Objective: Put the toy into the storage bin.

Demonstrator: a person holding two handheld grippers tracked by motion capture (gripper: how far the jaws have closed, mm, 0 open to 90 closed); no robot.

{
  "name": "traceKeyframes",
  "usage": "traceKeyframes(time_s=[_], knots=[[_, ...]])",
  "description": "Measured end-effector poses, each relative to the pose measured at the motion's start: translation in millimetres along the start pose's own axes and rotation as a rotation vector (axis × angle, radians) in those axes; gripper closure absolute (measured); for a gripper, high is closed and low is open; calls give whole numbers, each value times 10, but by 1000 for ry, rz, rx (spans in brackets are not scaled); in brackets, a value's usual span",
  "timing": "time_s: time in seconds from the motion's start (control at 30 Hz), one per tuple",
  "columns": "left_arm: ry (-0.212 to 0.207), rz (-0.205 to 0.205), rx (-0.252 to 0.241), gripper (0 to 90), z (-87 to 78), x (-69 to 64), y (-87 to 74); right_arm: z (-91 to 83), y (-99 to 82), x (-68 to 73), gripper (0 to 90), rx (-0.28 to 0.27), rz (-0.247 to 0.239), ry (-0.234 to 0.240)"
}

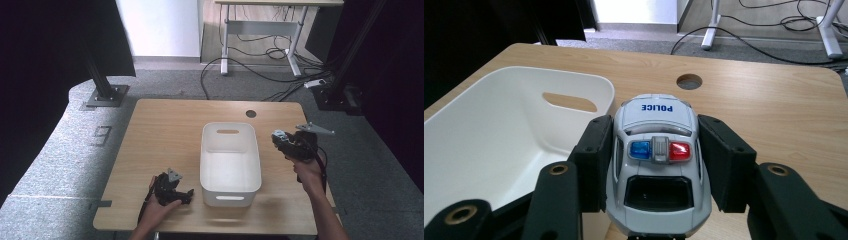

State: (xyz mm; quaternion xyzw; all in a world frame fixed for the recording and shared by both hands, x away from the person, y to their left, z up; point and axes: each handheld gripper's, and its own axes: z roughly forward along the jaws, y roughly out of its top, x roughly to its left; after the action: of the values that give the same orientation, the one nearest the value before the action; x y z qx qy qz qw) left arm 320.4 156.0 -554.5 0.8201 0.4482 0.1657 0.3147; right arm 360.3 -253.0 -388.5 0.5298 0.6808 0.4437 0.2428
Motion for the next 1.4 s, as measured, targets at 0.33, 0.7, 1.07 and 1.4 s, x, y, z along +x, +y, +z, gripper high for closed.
traceKeyframes(time_s=[0.33,0.7,1.07,1.4], knots=[[-1,-1,0,0,0,-1,0,40,53,138,499,-6,-18,17],[-1,-1,0,0,0,0,0,116,106,248,499,-2,-20,34],[0,0,0,0,0,0,0,205,171,409,499,5,-35,53],[0,0,1,0,0,0,0,261,200,474,499,11,-46,47]])
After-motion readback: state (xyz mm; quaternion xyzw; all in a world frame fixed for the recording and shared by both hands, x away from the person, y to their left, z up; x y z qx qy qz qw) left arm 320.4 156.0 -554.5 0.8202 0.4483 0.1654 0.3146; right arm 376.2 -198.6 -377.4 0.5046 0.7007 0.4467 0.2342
